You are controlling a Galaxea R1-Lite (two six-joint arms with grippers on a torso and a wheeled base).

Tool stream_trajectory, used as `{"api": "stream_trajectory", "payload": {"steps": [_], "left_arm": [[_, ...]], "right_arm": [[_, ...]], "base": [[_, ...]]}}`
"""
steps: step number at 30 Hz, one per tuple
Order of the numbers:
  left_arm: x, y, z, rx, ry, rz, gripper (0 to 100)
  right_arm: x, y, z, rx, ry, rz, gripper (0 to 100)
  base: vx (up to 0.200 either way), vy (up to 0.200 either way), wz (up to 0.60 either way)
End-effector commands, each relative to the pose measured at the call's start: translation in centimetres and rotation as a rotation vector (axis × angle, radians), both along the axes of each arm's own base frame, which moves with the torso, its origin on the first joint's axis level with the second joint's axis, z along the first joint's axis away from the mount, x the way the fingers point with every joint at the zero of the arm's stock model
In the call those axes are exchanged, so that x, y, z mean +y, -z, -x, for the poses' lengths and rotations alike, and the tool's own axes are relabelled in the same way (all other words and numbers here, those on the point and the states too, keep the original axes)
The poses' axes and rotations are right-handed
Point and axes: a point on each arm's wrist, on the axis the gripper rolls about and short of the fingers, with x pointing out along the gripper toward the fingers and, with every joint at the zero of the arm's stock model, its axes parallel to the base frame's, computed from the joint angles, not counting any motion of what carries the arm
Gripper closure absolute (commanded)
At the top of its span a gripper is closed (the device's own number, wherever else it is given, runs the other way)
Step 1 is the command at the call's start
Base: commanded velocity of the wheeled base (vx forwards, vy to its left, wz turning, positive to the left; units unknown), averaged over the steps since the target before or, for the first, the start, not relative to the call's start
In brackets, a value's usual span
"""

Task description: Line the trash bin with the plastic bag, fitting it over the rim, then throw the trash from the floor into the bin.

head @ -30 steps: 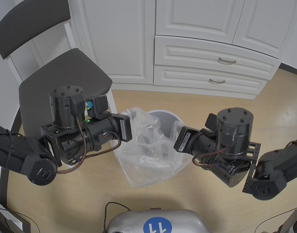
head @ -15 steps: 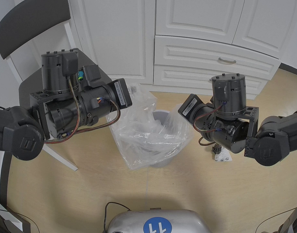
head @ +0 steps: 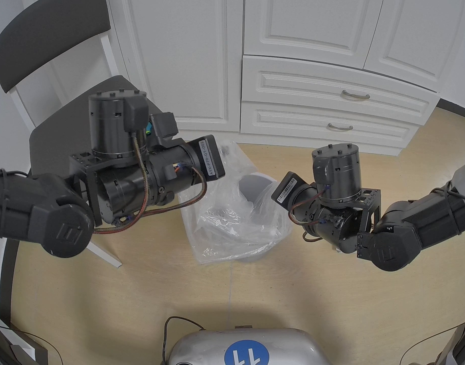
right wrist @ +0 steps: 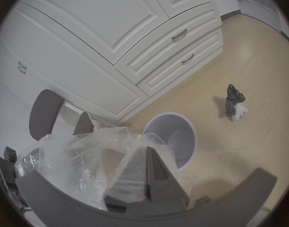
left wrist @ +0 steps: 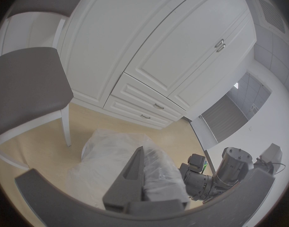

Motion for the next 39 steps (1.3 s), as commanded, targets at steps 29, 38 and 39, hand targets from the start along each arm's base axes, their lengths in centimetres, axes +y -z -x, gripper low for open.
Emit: {"api": "stream_trajectory", "payload": {"steps": [29, 38, 39], "left_arm": [[-5.3, 12.2, -9.0, 0.142, -0.061, 0.047, 100], [-4.7, 12.8, -12.1, 0.131, -0.187, 0.111, 100], [-4.7, 13.1, -12.4, 0.136, -0.193, 0.113, 100]], "right_arm": [[-1.7, 11.0, -8.5, -0.048, 0.103, -0.045, 100], [-2.5, 13.5, -11.6, -0.102, 0.131, -0.087, 100], [-2.5, 13.8, -11.9, -0.104, 0.136, -0.087, 100]], "base": [[0.000, 0.000, 0.00], [0.000, 0.000, 0.00], [0.000, 0.000, 0.00]]}}
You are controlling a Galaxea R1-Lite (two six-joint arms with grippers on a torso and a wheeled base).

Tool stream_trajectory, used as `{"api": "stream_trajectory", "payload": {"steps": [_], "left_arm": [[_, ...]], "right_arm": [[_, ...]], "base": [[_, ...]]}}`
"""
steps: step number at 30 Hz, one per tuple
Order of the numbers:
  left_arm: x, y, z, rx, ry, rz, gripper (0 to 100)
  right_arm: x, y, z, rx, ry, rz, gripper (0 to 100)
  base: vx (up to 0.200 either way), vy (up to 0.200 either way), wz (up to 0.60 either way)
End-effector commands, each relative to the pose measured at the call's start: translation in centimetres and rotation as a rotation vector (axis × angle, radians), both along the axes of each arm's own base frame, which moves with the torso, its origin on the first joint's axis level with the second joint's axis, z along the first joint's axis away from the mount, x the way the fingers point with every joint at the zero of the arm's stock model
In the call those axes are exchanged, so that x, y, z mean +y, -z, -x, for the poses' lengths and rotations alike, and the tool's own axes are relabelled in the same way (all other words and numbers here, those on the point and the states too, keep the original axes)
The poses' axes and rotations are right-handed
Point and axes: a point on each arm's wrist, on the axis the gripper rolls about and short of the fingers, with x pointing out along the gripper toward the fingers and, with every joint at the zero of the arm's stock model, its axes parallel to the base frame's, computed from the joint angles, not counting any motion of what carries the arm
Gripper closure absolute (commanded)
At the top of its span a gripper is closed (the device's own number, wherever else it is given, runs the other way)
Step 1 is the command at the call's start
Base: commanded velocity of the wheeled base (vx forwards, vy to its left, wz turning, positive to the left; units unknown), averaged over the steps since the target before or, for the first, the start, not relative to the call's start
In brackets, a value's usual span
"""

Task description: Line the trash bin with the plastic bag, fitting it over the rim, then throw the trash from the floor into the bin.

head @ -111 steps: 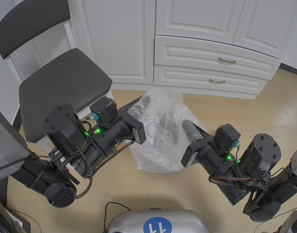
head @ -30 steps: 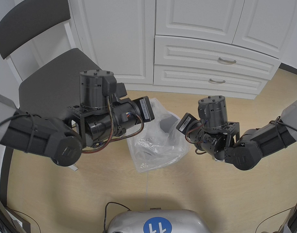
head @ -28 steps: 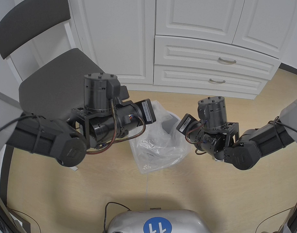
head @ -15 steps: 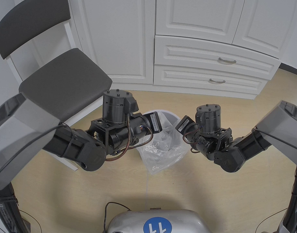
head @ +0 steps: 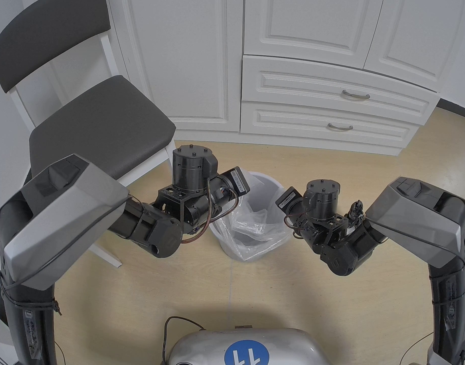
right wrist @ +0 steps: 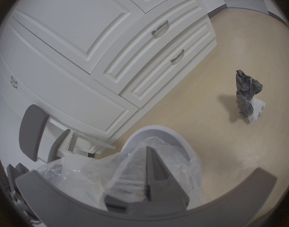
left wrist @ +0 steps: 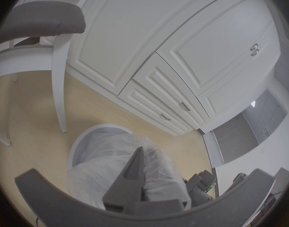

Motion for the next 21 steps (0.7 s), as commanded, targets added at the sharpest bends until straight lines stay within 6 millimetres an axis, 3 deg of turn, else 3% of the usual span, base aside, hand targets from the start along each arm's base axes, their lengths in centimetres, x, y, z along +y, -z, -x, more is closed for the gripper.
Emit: {"api": "stream_trajectory", "payload": {"steps": [1, 5, 13, 21], "left_arm": [[0.2, 2.3, -1.8, 0.035, -0.031, -0.001, 100], [0.1, 3.9, -2.6, 0.056, -0.041, -0.013, 100], [-0.3, 5.7, -3.0, 0.079, -0.040, -0.028, 100], [1.0, 5.3, -3.2, 0.070, -0.054, -0.076, 100]], "right_arm": [[-0.4, 3.2, -1.9, 0.029, 0.026, 0.014, 100], [-0.3, 4.2, -2.3, 0.037, 0.027, 0.020, 100], [-0.2, 4.3, -2.5, 0.032, 0.036, 0.020, 100], [-0.6, 3.7, -2.1, 0.027, 0.032, 0.083, 100]], "base": [[0.000, 0.000, 0.00], [0.000, 0.000, 0.00], [0.000, 0.000, 0.00], [0.000, 0.000, 0.00]]}}
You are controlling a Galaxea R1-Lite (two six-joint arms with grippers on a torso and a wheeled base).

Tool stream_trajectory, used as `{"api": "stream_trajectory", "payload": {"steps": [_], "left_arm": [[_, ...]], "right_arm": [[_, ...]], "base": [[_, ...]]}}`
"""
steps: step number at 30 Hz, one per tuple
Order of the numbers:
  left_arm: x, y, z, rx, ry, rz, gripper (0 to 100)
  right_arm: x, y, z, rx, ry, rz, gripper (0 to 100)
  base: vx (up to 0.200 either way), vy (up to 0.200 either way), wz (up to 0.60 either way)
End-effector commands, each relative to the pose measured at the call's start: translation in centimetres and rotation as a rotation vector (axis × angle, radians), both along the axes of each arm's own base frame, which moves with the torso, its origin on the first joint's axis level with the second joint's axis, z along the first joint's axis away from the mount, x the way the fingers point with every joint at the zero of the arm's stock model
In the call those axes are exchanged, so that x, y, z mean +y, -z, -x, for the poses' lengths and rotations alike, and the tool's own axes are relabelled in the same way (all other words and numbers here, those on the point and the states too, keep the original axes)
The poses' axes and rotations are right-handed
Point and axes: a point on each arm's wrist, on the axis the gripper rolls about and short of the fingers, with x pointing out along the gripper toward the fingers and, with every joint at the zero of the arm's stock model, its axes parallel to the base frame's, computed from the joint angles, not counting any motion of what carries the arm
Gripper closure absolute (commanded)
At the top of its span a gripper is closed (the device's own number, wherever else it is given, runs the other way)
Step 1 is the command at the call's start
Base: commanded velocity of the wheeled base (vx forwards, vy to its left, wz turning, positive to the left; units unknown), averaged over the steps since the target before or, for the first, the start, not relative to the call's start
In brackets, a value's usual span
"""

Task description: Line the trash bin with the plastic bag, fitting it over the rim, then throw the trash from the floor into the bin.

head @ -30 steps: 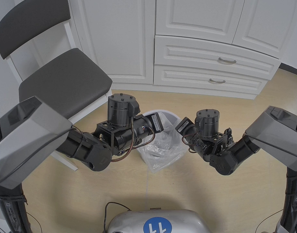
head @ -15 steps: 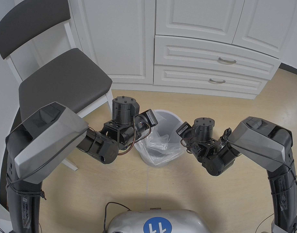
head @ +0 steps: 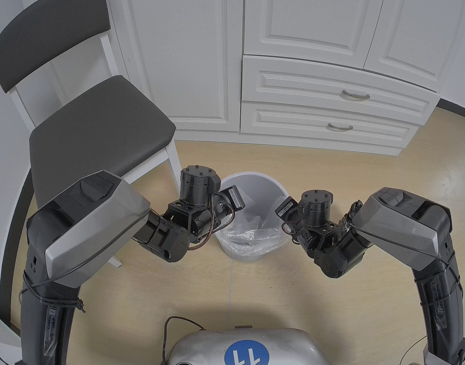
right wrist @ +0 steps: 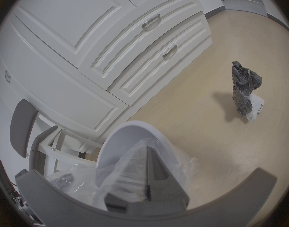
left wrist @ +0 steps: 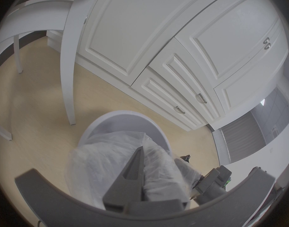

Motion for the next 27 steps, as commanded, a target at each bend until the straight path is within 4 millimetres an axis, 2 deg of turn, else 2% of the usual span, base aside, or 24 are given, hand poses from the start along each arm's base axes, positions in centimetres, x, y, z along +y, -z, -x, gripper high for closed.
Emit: {"api": "stream_trajectory", "payload": {"steps": [1, 4, 9, 11, 13, 18, 22, 27], "left_arm": [[0.8, -0.2, -0.2, -0.007, -0.008, -0.031, 100], [2.6, -0.9, -0.1, -0.045, -0.010, -0.122, 100], [4.0, -2.2, 0.0, -0.085, -0.012, -0.185, 100], [4.8, -3.1, 0.1, -0.106, -0.020, -0.204, 100], [5.1, -3.3, 0.2, -0.106, -0.022, -0.217, 100], [5.9, -2.5, 0.0, -0.085, -0.015, -0.307, 100], [6.0, -2.1, -0.1, -0.080, -0.013, -0.326, 100], [6.7, -1.7, -0.3, -0.075, -0.015, -0.362, 100]], "right_arm": [[-0.2, -0.2, 0.2, 0.000, -0.005, 0.048, 100], [-0.7, 0.0, 0.6, -0.003, -0.008, 0.201, 100], [-1.1, -1.3, 1.3, -0.020, -0.002, 0.270, 100], [-2.1, -1.8, 1.5, -0.021, 0.003, 0.352, 100], [-2.6, -1.9, 1.7, -0.024, 0.002, 0.405, 100], [-3.8, -1.8, 2.4, -0.017, -0.003, 0.490, 100], [-4.8, -0.5, 2.6, -0.001, -0.009, 0.601, 100], [-5.4, 0.4, 3.0, -0.009, -0.021, 0.659, 100]], "base": [[0.000, 0.000, 0.00], [0.000, 0.000, 0.00], [0.000, 0.000, 0.00], [0.000, 0.000, 0.00], [0.000, 0.000, 0.00], [0.000, 0.000, 0.00], [0.000, 0.000, 0.00], [0.000, 0.000, 0.00]]}}
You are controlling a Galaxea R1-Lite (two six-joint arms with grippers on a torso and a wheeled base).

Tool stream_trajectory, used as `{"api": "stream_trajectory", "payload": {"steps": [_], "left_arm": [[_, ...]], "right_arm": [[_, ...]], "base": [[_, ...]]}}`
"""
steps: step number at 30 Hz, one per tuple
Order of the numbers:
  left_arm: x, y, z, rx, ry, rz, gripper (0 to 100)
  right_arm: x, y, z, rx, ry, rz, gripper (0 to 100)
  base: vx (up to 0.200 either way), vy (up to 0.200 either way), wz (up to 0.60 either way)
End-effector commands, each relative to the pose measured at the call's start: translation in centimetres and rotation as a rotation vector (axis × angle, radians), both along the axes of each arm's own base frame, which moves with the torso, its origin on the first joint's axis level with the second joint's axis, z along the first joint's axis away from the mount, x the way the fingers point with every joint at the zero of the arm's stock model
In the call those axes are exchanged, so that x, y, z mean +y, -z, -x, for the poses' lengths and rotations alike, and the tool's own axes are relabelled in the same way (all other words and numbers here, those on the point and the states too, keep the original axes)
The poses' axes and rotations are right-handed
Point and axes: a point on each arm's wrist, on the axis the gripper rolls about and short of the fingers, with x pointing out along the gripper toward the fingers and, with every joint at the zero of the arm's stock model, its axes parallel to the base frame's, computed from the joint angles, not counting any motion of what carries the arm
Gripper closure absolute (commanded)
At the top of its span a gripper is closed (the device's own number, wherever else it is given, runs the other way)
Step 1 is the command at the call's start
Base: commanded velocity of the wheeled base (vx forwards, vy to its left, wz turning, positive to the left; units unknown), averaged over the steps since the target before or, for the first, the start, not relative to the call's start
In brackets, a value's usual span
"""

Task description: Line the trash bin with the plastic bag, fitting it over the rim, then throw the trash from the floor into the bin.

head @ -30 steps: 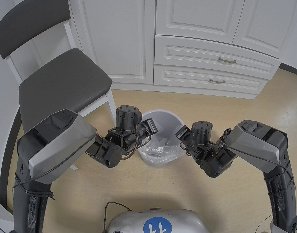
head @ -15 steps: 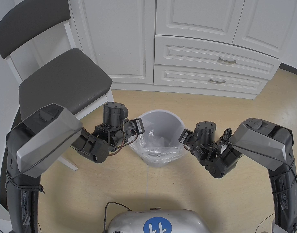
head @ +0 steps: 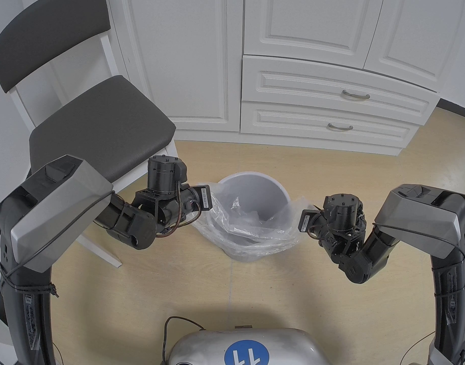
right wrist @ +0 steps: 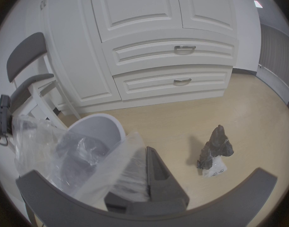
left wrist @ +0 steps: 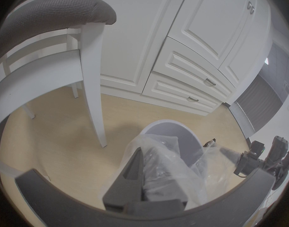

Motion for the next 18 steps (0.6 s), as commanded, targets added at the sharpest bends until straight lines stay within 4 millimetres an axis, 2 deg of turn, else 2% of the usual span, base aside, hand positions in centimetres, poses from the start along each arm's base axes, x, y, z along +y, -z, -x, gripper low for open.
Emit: {"api": "stream_trajectory", "payload": {"steps": [1, 6, 9, 18], "left_arm": [[0.9, 0.3, -0.2, 0.008, -0.011, -0.034, 100], [1.4, 0.7, 0.3, 0.022, -0.001, -0.085, 100], [2.1, 1.0, 1.3, 0.029, 0.022, -0.162, 100], [3.4, -0.4, 3.4, 0.081, 0.074, -0.225, 100]], "right_arm": [[-0.9, 1.3, 0.7, 0.040, -0.001, 0.060, 100], [-1.4, 1.7, 1.8, 0.077, -0.021, 0.137, 100], [-1.8, 2.1, 2.8, 0.109, -0.036, 0.200, 100], [-2.7, 1.6, 5.4, 0.163, -0.095, 0.326, 100]], "base": [[0.000, 0.000, 0.00], [0.000, 0.000, 0.00], [0.000, 0.000, 0.00], [0.000, 0.000, 0.00]]}}
